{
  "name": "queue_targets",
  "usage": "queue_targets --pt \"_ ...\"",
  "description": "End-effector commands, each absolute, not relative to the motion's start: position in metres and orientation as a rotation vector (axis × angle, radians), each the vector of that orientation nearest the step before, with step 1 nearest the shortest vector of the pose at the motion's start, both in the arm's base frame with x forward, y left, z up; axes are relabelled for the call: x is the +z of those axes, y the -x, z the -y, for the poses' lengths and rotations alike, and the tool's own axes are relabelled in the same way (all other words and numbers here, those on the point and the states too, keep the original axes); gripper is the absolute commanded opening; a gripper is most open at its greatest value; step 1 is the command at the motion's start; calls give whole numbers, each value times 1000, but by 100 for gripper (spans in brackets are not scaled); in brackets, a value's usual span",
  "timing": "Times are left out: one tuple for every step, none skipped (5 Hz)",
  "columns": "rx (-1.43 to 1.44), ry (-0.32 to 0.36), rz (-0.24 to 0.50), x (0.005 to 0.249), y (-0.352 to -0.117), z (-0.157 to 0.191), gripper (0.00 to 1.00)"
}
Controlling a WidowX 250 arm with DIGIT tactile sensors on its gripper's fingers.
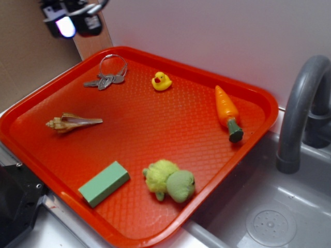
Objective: Grab the silver keys.
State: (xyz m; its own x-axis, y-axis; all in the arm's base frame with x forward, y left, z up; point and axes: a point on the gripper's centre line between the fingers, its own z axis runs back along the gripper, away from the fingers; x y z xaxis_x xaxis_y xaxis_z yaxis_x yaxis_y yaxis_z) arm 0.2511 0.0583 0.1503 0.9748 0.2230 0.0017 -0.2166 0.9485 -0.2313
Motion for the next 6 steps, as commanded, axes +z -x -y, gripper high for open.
queue_targets --pt "-3 116 244 176 -272 -117 100" --pt "32 150 216 134 -292 -127 100" --pt "79 126 218 115 -309 -114 100" --pt "46 125 153 83 -307 -124 100" --pt "-52 103 128 80 -301 -144 100" --pt "-152 41 126 85 -301 -151 100"
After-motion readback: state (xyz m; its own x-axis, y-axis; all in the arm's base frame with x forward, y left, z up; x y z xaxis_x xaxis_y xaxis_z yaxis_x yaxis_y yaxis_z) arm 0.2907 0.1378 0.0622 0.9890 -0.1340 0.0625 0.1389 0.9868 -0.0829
